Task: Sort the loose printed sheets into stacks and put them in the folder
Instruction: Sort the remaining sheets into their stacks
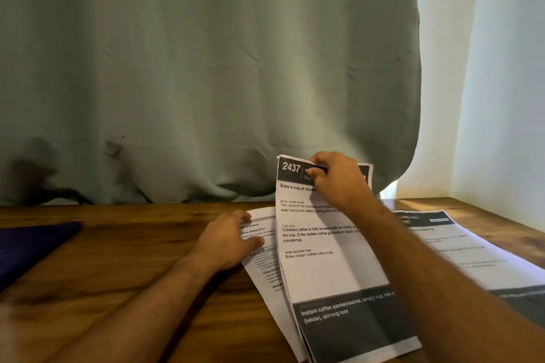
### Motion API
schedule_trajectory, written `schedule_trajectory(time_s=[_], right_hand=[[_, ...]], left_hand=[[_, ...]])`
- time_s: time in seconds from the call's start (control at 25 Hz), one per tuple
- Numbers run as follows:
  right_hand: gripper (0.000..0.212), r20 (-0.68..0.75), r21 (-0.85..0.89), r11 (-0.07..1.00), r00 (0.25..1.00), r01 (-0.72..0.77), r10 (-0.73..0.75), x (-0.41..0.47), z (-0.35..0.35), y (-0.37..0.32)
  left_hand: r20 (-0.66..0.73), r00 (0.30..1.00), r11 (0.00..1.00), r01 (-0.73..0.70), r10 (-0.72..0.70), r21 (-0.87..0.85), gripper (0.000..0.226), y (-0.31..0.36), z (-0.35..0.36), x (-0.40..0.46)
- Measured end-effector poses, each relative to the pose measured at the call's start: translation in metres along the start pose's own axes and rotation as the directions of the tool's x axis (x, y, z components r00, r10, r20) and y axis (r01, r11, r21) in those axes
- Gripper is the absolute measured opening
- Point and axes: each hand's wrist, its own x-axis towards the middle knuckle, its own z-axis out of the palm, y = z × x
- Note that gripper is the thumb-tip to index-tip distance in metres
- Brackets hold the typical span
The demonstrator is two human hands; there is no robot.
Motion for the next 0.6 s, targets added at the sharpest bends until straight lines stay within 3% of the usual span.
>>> schedule_trajectory(time_s=[0.08,0.2,0.32,0.44,0.48,0.6], right_hand=[[0.009,-0.092,0.037,0.999,0.995,0.03,-0.026,-0.01,0.011,0.016],[0.008,-0.112,0.053,0.997,0.993,0.049,-0.043,-0.021,0.024,0.028],[0.006,-0.087,0.05,0.996,0.994,0.073,-0.068,-0.023,0.031,0.031],[0.01,-0.114,0.068,0.994,0.99,0.091,-0.083,-0.029,0.034,0.03],[0.011,-0.131,0.089,0.991,0.988,0.095,-0.083,-0.032,0.034,0.029],[0.014,-0.11,0.144,0.981,0.987,0.129,-0.114,-0.045,0.033,0.024]], left_hand=[[-0.011,0.993,0.99,0.117,-0.117,0.082,0.071,0.001,0.0,0.013],[0.016,0.975,0.973,0.222,-0.223,0.07,0.087,0.004,-0.001,0.03],[0.015,0.969,0.964,0.246,-0.245,-0.103,0.078,-0.001,0.003,0.039],[-0.096,0.969,0.931,0.187,-0.227,-0.314,0.079,-0.012,0.012,0.038],[-0.142,0.962,0.904,0.161,-0.234,-0.395,0.074,-0.015,0.013,0.036],[-0.198,0.947,0.78,0.078,-0.253,-0.621,0.027,-0.017,0.015,0.032]])
